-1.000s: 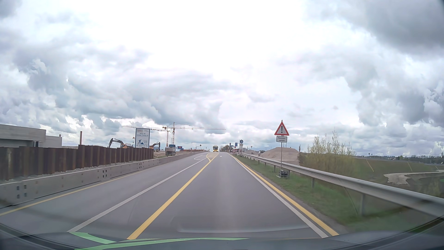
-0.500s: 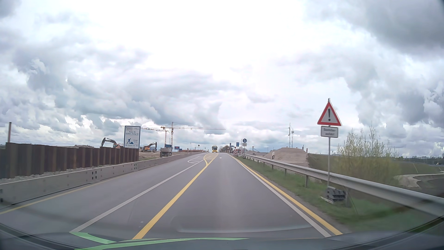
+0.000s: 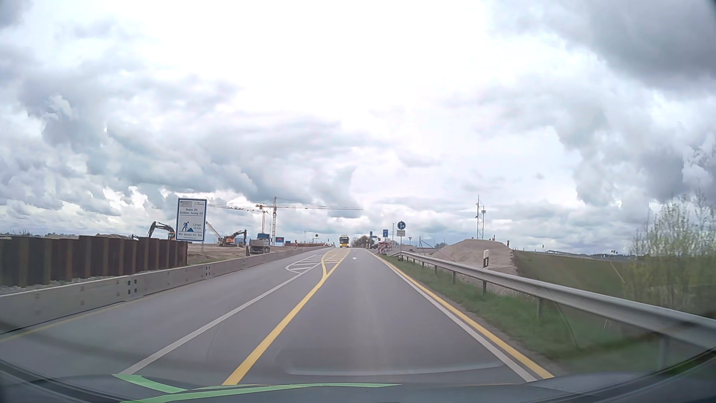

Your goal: Follow the waypoints while adhering to traffic rules and regulations

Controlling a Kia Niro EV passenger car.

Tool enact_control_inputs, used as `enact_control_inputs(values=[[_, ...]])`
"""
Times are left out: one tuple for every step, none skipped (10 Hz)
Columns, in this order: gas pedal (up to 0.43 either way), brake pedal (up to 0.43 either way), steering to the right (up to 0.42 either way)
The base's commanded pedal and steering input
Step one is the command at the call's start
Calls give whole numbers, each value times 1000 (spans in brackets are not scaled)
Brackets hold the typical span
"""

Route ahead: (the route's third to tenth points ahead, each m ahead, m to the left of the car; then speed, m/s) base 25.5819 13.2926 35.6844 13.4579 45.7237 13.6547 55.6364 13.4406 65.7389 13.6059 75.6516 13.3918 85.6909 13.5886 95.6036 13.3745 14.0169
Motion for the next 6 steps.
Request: enact_control_inputs(values=[[150, 0, 5], [150, 0, 5], [150, 0, 5], [150, 0, 5], [150, 0, 5], [150, 0, 5]])
